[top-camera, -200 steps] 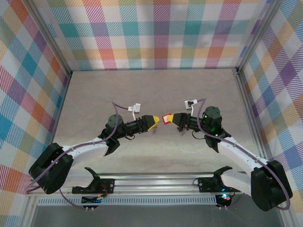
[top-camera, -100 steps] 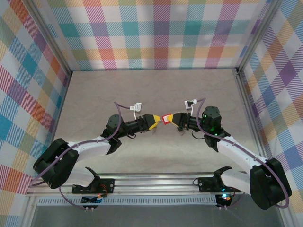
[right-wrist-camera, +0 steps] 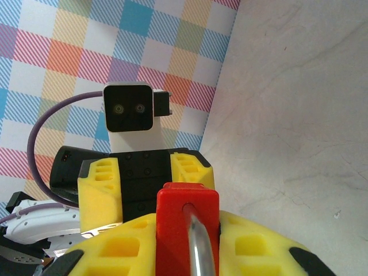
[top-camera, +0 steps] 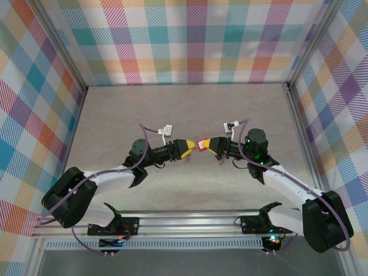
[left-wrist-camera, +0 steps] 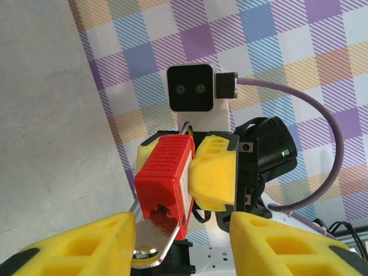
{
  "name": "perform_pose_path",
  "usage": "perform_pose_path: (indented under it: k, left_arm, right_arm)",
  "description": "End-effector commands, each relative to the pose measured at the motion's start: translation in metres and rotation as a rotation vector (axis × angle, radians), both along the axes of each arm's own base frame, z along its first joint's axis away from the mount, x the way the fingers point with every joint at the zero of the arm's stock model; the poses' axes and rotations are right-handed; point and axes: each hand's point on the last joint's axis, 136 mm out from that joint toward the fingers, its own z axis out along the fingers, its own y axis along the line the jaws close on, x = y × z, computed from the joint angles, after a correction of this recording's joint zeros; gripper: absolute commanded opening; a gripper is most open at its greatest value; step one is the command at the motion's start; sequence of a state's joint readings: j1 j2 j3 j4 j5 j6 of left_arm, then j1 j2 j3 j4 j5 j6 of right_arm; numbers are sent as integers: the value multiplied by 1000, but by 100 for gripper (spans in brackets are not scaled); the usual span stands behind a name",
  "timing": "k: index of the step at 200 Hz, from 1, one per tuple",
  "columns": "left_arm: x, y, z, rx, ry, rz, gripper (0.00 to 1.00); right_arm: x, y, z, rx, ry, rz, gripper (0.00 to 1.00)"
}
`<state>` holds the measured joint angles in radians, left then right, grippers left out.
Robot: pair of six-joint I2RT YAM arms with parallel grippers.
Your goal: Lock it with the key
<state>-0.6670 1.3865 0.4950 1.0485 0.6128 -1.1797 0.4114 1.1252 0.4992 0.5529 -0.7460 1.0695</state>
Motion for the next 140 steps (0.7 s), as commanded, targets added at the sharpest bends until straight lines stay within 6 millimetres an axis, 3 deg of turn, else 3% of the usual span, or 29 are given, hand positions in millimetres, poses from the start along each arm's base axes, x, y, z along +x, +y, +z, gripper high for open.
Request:
perform_pose_path:
  k: [1,140]
  left_arm:
    - [-17,-10,25,-70,-72,-90,45]
    - [-32,-22,26,-84,-72,-156,38]
  right_arm:
    - [9,0,11,16,-25,-25,0]
    - [17,1,-5,-1,57,-49,0]
